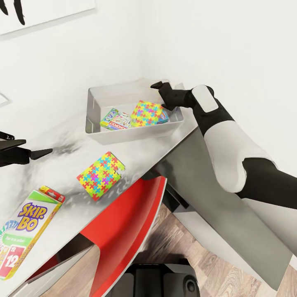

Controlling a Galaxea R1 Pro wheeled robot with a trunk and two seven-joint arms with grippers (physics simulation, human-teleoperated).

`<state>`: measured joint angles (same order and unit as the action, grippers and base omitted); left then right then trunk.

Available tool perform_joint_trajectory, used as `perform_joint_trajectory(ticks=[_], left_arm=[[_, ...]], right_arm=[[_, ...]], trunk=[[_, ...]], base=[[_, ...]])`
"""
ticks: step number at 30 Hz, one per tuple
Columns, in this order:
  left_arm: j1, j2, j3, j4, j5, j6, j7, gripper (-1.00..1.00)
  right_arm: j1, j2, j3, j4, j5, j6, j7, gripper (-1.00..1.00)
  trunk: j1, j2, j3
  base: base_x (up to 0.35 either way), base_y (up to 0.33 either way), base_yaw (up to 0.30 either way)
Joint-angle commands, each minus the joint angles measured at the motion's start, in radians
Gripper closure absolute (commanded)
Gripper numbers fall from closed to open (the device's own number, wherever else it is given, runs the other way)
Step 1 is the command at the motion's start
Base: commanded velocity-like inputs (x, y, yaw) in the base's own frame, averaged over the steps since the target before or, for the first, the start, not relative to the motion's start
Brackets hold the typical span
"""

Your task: Put all the toys in the child's room - the three board games (two on the bed and one on the table), the two jigsaw puzzles on the table, and the tennis ball on the table - inside the toy box on the table in the child's room.

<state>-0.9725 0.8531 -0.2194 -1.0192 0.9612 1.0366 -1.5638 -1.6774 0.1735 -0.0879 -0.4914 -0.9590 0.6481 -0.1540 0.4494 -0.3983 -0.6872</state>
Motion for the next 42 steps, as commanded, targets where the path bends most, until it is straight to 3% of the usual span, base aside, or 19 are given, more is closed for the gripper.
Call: perform_joint_trajectory(ticks=[1, 25, 33, 38, 42], left_arm=[[-0.002, 0.001, -0.005, 0.001, 0.001, 0.011, -0.007, -1.00], [-0.001, 0.001, -0.005, -0.001, 0.001, 0.011, -0.007, -1.00], [-0.001, 0.000, -0.001, -0.001, 0.001, 0.011, -0.007, -1.00], [0.000, 0.000, 0.001, -0.001, 0.001, 0.011, -0.007, -1.00], [0.000, 0.000, 0.002, -0.002, 0.001, 0.011, -0.007, -1.00]], right_arm=[[-0.001, 0.001, -0.006, -0.001, -0.011, 0.004, -0.010, -1.00], [-0.001, 0.001, -0.006, -0.002, -0.011, 0.007, -0.013, -1.00], [-0.004, 0.001, -0.009, -0.009, -0.012, 0.078, -0.020, -1.00], [-0.005, 0.001, -0.012, -0.057, -0.055, 0.132, -0.054, -1.00], [-0.004, 0.001, -0.013, -0.081, -0.066, 0.143, -0.077, -1.00]], trunk=[[0.001, -0.002, -0.001], [0.001, -0.002, -0.001], [0.001, -0.002, -0.001], [0.001, -0.002, -0.001], [0.001, -0.002, -0.001]], base=[[0.000, 0.000, 0.000], [0.000, 0.000, 0.000], [0.000, 0.000, 0.000], [0.000, 0.000, 0.000], [0.000, 0.000, 0.000]])
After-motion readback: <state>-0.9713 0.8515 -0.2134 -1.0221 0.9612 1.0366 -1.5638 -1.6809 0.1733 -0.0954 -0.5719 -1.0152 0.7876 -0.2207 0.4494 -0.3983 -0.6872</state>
